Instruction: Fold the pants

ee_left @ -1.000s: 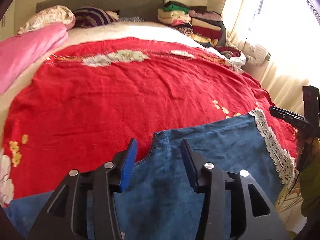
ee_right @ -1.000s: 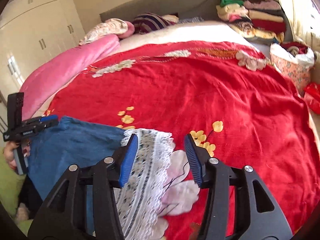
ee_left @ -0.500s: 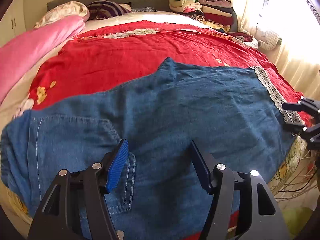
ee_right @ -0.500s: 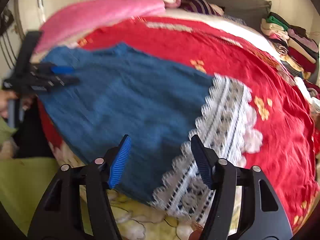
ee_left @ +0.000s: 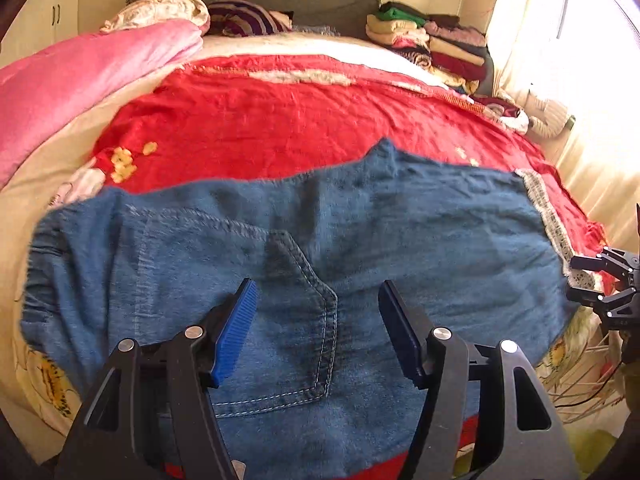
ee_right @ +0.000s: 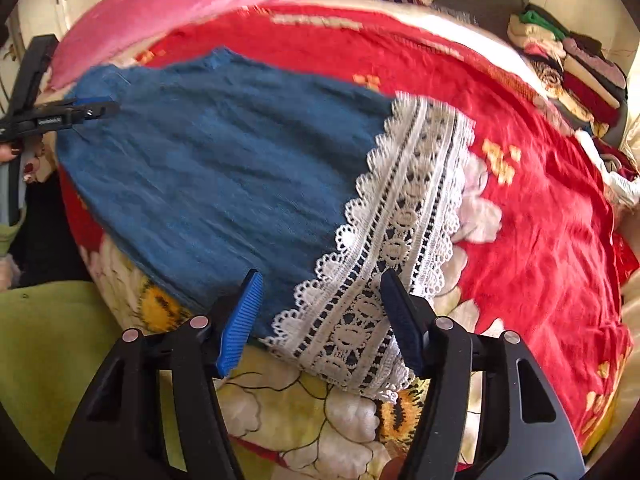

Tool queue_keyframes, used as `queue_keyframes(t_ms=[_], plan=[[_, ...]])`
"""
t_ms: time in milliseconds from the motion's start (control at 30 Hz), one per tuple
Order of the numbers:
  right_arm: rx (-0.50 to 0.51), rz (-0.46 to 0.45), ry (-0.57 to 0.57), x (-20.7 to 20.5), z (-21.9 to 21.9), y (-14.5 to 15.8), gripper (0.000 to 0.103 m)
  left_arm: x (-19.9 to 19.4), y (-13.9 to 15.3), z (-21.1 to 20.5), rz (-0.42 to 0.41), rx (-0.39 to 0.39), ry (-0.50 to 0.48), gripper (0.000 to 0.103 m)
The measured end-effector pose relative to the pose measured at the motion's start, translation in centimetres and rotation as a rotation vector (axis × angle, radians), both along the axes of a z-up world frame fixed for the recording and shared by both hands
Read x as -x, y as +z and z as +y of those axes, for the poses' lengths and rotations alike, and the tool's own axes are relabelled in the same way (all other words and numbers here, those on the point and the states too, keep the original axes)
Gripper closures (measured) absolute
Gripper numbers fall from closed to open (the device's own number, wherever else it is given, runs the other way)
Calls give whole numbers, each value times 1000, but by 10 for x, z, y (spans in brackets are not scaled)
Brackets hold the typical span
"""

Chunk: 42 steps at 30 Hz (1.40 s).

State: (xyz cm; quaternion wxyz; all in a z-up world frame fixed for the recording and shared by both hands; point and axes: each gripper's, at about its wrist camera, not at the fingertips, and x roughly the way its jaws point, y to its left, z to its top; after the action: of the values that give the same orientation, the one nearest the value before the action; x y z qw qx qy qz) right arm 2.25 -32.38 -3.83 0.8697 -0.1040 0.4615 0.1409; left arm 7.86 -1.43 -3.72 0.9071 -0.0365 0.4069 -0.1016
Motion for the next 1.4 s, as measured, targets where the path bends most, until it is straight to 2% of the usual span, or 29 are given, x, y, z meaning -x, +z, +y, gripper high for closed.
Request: queue_keyframes(t_ms=[133,233,367,567,733,767,833,967,1067,1233,1400], plan=[[-44,-93,-6,2,3,22,45,7,18,8,-56,-30,40,41],[-73,-125,0,-8,12,30,38,5,24,12,-66,-50,73,41],[-100,-158,32,-35,34,38,34,-7,25,18,-46,-60,97,41],[-94,-106,38,-87,59,22,33,-28,3,32,34,-87,163,41],[-9,-10,-93,-118,35,-8,30,-29,-8,41,30,-68,151,41],[-59,18,-104,-119,23,-14,31,-28,-9,41,28,-65,149,41],[-111,28,-118,-117,13,-17,34,-27,-10,42,25,-56,144,41],[-90,18,-115,-115,18,-14,34,-27,-5,42,17,-37,152,41],[-138,-47,-99,-97,15,7,30,-18,10,35,-8,-36,134,41],[-132,-115,-45,-54,18,34,27,4,37,-1,-79,-49,44,41],[-95,-125,-23,-22,23,36,26,22,35,-51,-95,-84,-86,40]])
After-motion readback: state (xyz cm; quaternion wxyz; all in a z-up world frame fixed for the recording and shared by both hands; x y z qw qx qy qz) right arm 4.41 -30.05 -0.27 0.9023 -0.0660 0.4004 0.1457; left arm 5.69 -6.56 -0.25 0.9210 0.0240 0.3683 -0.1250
